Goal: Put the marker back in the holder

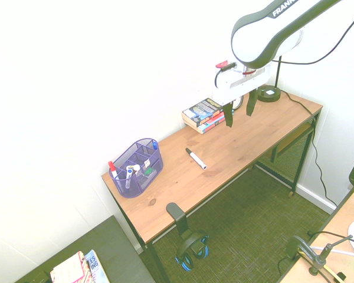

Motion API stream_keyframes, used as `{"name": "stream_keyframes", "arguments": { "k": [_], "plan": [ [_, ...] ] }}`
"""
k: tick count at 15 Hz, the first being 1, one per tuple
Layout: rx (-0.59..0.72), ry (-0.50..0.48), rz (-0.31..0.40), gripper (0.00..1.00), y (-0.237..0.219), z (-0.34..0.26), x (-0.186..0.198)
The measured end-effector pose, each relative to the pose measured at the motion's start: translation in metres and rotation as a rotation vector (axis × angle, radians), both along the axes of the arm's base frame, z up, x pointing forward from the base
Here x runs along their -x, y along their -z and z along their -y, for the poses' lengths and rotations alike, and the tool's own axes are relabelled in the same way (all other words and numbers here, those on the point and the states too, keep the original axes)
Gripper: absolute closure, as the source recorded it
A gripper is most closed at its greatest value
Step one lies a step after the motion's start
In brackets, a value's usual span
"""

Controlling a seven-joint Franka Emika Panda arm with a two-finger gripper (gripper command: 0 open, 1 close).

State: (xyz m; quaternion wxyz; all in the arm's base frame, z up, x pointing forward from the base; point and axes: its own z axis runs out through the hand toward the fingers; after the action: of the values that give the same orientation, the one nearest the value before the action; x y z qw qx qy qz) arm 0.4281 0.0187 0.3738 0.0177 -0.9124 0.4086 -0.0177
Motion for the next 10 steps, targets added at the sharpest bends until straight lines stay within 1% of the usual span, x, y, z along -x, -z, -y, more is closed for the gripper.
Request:
{"name": "stream_keyframes", "arguments": {
  "k": [2, 5, 8, 10],
  "plan": [
    [-0.008, 0.004, 0.003, 0.0, 0.0, -0.001, -0.001],
    [-0.044, 0.006, 0.025, 0.0, 0.009, -0.019, -0.004],
    [-0.046, 0.019, 0.039, 0.0, 0.036, -0.032, -0.011],
    [-0.045, 0.031, 0.06, 0.0, 0.06, -0.038, -0.019]
  ]
}}
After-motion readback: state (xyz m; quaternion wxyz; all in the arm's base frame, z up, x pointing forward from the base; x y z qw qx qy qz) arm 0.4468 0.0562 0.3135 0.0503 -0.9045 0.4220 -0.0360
